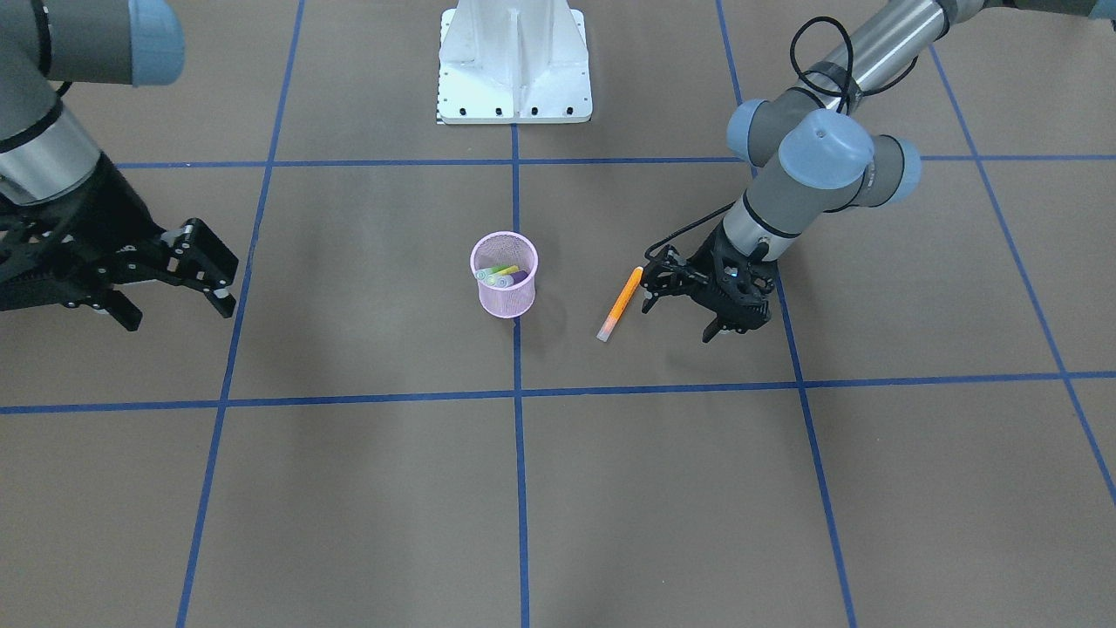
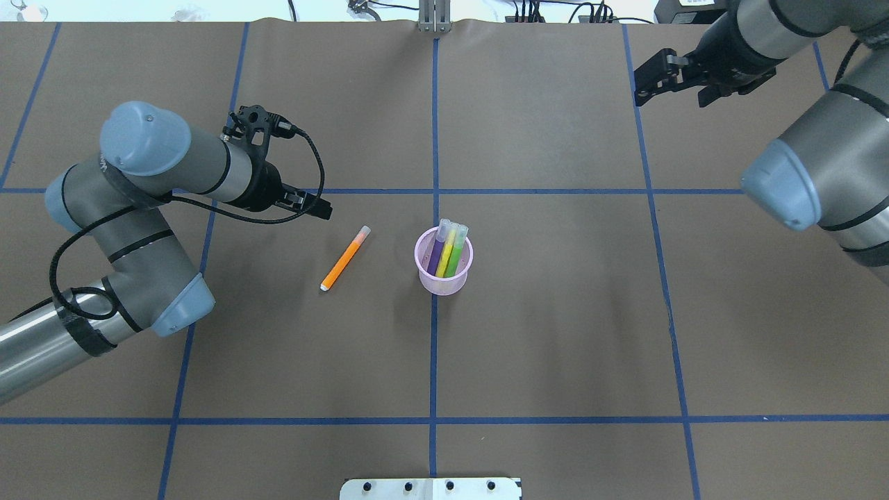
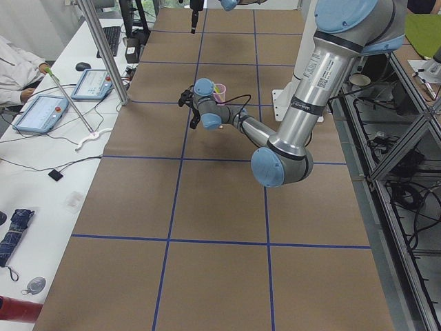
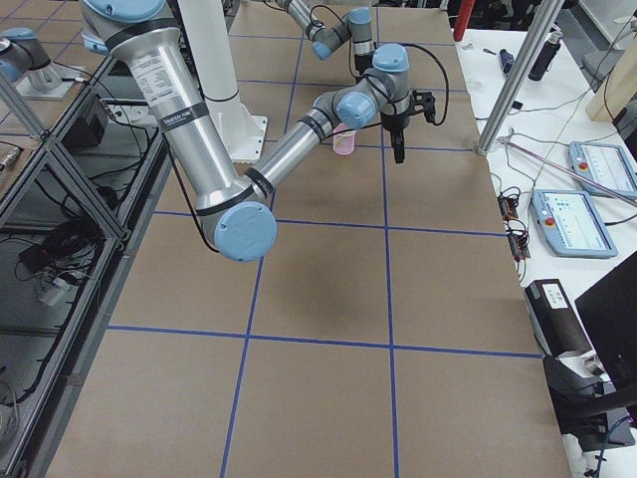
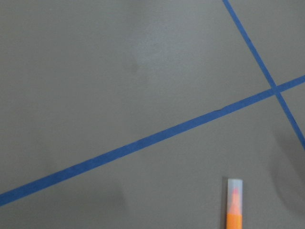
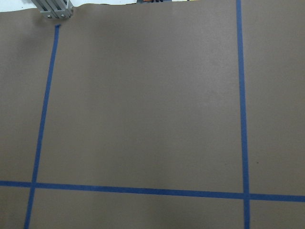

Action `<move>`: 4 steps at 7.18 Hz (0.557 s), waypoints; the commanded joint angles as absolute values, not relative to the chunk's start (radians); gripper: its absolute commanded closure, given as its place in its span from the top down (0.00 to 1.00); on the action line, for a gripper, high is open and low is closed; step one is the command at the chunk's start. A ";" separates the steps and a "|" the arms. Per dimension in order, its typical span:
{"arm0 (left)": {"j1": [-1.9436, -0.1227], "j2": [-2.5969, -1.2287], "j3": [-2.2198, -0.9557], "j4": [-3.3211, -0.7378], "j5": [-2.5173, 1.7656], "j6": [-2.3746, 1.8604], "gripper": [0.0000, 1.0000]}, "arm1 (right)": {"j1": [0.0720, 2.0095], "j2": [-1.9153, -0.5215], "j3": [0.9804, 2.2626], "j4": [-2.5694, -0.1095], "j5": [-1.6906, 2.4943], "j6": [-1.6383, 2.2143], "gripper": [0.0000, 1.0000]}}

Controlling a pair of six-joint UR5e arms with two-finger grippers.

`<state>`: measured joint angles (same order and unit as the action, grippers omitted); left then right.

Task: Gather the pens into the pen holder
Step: 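Withdraw the right gripper while the left gripper reaches toward the orange marker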

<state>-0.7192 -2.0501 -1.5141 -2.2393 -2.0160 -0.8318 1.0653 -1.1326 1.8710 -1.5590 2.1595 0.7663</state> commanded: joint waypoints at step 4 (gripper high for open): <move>-0.606 -2.117 -1.467 -2.237 -1.861 -0.842 0.67 | 1.143 -1.224 1.871 -1.542 2.200 0.621 1.00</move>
